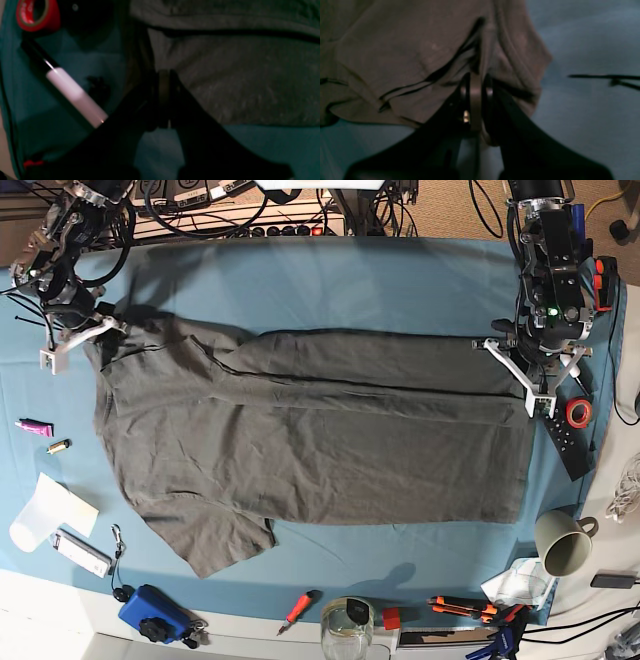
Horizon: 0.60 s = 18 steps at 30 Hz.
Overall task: Fold the T-shirt properly
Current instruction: 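Regrasp the folded edge with both grippers, then drag the folded edge with both grippers back toward the robot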
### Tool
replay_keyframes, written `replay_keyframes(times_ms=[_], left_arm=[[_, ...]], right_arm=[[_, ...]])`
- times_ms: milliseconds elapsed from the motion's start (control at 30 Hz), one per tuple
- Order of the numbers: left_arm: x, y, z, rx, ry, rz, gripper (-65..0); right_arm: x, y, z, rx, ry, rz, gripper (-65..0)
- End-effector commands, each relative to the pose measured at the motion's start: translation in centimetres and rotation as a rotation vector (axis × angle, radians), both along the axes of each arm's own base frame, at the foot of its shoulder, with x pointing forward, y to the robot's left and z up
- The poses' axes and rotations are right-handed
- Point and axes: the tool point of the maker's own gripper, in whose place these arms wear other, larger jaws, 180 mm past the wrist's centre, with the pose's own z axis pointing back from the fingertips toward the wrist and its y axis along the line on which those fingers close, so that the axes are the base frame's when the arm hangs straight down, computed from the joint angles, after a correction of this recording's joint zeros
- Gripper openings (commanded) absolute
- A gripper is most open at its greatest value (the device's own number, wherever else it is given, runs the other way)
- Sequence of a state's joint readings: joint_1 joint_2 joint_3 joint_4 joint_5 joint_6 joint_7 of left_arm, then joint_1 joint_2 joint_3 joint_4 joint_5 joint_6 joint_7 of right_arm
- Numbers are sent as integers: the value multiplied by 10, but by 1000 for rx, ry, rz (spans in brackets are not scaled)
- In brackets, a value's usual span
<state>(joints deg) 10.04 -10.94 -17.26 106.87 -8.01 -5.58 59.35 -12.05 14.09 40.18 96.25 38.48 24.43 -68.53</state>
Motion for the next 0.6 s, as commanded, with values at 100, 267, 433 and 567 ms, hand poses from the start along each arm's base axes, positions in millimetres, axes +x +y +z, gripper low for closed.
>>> replay_keyframes(times_ms=[100, 267, 433, 567], left_arm=[[2, 4, 7, 18, -17, 2, -650], [-10, 5, -2, 18, 27, 3, -650], [-20, 10, -4, 38, 56, -2, -650], [-29, 26, 3, 96, 66, -19, -650]], right_arm=[[-3, -25, 19, -33, -46, -61, -650], [-16, -36, 23, -30, -48, -79, -650], [-29, -42, 22, -40, -17, -73, -650], [-31, -45, 24, -46, 5, -61, -650]])
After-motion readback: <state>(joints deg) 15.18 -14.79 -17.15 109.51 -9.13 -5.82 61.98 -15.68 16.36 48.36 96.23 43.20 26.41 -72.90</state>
